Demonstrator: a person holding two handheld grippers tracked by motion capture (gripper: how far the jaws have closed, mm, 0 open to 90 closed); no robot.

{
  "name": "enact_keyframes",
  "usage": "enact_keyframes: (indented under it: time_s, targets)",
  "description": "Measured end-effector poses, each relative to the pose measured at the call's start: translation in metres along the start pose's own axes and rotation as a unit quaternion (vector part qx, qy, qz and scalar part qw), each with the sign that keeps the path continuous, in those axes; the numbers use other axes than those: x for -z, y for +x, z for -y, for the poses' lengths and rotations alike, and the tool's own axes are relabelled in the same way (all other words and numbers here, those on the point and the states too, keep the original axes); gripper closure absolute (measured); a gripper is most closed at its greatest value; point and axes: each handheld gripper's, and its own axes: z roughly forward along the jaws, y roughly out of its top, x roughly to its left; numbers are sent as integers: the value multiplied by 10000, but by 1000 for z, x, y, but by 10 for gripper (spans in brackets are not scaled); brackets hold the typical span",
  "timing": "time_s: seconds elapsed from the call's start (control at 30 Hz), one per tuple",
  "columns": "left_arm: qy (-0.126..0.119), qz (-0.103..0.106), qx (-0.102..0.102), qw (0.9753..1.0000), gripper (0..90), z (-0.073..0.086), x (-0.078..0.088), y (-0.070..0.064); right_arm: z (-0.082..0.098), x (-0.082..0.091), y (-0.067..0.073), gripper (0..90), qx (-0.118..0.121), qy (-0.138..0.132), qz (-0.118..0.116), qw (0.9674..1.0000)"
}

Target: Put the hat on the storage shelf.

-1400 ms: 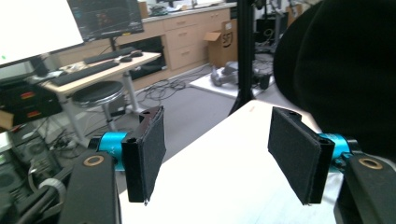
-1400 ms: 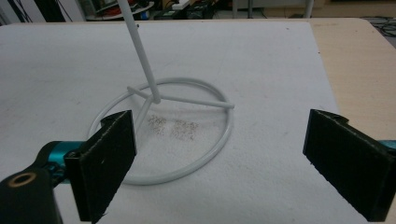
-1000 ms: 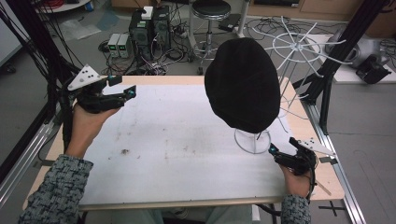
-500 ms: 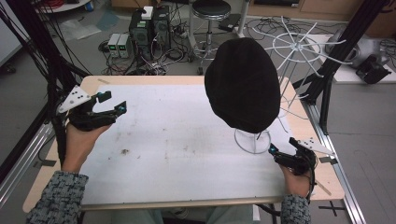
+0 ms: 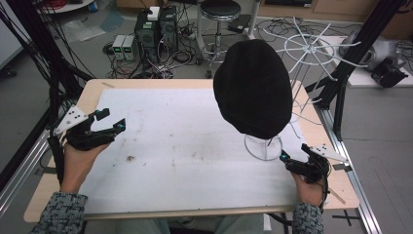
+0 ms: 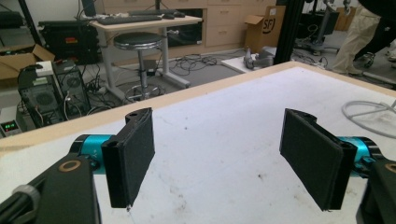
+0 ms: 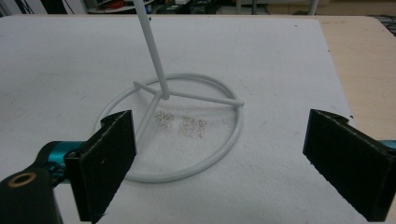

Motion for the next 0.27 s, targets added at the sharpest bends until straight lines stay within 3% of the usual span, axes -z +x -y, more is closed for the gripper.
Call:
enact_keyframes:
  time_s: [0.27]
  targets:
    - [39,-21,3,10000,262,8,1,-1,-1,0,2,86,57,14,-16,10000]
